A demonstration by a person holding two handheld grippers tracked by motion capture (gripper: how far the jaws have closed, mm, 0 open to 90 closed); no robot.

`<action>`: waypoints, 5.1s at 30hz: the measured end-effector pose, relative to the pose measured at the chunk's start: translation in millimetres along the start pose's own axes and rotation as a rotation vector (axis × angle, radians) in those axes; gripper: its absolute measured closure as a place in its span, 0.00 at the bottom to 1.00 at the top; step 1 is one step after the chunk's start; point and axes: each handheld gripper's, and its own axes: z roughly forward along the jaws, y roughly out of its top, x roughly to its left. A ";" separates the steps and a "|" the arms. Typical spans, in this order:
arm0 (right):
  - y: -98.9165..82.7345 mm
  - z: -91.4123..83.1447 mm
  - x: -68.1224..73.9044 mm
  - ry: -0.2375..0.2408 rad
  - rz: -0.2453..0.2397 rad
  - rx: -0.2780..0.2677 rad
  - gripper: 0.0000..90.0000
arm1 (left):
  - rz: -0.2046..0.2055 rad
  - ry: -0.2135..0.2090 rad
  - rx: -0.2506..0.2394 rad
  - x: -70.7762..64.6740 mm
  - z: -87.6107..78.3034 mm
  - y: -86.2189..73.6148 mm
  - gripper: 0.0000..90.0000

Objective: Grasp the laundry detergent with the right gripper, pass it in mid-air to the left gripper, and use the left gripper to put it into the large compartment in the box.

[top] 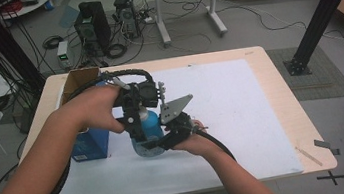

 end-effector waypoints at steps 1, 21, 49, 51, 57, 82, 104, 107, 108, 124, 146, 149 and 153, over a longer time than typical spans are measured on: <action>1.0 0.7 0.5 0.006 0.008 -0.001 0.51 | 0.002 0.003 0.003 0.0 0.6 0.4 0.02; 2.7 4.5 -2.1 0.008 0.011 -0.015 0.51 | 0.002 0.033 0.025 -0.3 5.8 -1.2 0.17; 2.7 2.3 -1.9 0.007 0.026 -0.014 0.51 | 0.004 0.030 0.043 -2.4 5.7 2.3 0.36; 2.8 2.6 -2.0 0.007 0.023 -0.016 0.51 | 0.007 0.031 0.047 -2.6 5.2 2.3 0.36; 3.7 2.7 -1.4 0.012 0.022 -0.018 0.51 | 0.009 0.031 0.045 -3.1 4.6 1.8 0.41; 4.9 -0.2 -0.4 0.011 0.014 -0.026 0.48 | 0.019 0.046 0.033 -6.9 1.3 4.4 0.44; 3.4 -42.4 3.4 -0.011 0.044 -0.037 0.24 | 0.001 0.019 0.027 -5.4 -13.6 10.0 0.44; 6.5 -58.5 -0.5 -0.031 0.055 -0.022 0.20 | -0.013 0.007 0.027 -5.1 -19.4 8.5 0.44; 6.5 -58.5 -0.5 -0.031 0.055 -0.022 0.20 | -0.013 0.007 0.027 -5.1 -19.4 8.5 0.44; 48.5 -106.4 -8.2 -0.046 0.007 0.203 0.08 | -0.241 -0.038 0.024 16.9 -51.8 -20.4 0.43; 55.7 -135.9 -19.0 -0.045 0.026 0.640 0.00 | -0.897 -0.025 0.010 53.8 -128.9 -93.4 0.43; 50.0 -140.9 -18.0 -0.044 0.038 0.668 0.00 | -1.013 -0.035 0.019 58.0 -133.9 -105.8 0.43; 46.0 -145.1 -17.2 -0.048 0.043 0.680 0.00 | -1.136 -0.038 0.014 60.8 -140.0 -119.7 0.43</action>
